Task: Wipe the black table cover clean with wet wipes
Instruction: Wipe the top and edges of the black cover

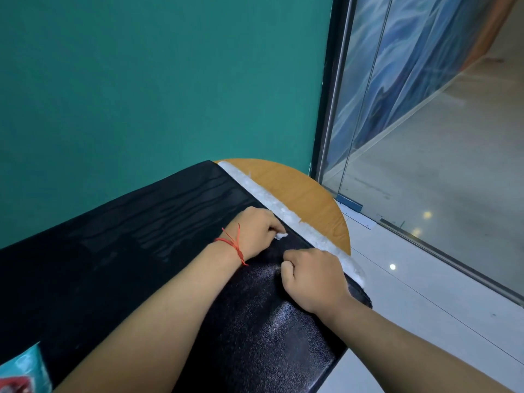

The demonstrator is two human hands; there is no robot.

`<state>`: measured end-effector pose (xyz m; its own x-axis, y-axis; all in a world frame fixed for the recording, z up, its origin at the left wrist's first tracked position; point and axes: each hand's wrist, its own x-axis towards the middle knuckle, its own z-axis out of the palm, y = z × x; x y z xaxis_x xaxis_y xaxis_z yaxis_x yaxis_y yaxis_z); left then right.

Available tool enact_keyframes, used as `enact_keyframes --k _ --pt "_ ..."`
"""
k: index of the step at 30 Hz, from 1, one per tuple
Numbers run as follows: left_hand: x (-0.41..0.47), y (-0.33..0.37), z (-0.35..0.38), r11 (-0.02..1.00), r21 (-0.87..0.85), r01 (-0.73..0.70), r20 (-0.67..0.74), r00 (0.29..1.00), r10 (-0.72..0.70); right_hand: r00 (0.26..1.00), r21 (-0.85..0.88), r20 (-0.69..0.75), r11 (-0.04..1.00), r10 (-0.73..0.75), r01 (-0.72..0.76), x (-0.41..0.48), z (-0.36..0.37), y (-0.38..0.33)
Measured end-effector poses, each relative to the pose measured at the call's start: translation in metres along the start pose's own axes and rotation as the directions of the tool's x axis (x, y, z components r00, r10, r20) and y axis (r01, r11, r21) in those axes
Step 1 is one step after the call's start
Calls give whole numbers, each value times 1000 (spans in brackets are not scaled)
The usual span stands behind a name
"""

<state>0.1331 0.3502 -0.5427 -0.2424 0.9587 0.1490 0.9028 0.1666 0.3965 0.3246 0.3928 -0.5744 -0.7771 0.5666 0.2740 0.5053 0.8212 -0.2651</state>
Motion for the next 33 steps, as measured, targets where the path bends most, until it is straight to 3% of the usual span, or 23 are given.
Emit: enact_keyframes --k 7,14,19,33 --pt "22 -23 -22 972 150 182 -89 981 -170 1000 15 14 1000 7 -7 0 1 2" --pt "-44 -89 -70 899 241 367 -126 930 -346 1000 5 27 1000 17 -17 1 4 5" --pt "-95 -125 -102 804 290 519 -144 854 -499 999 -13 34 1000 16 -15 1 5 6" --pt "-199 -167 -147 577 324 750 -226 653 -723 999 -64 39 997 34 -32 1 1 0"
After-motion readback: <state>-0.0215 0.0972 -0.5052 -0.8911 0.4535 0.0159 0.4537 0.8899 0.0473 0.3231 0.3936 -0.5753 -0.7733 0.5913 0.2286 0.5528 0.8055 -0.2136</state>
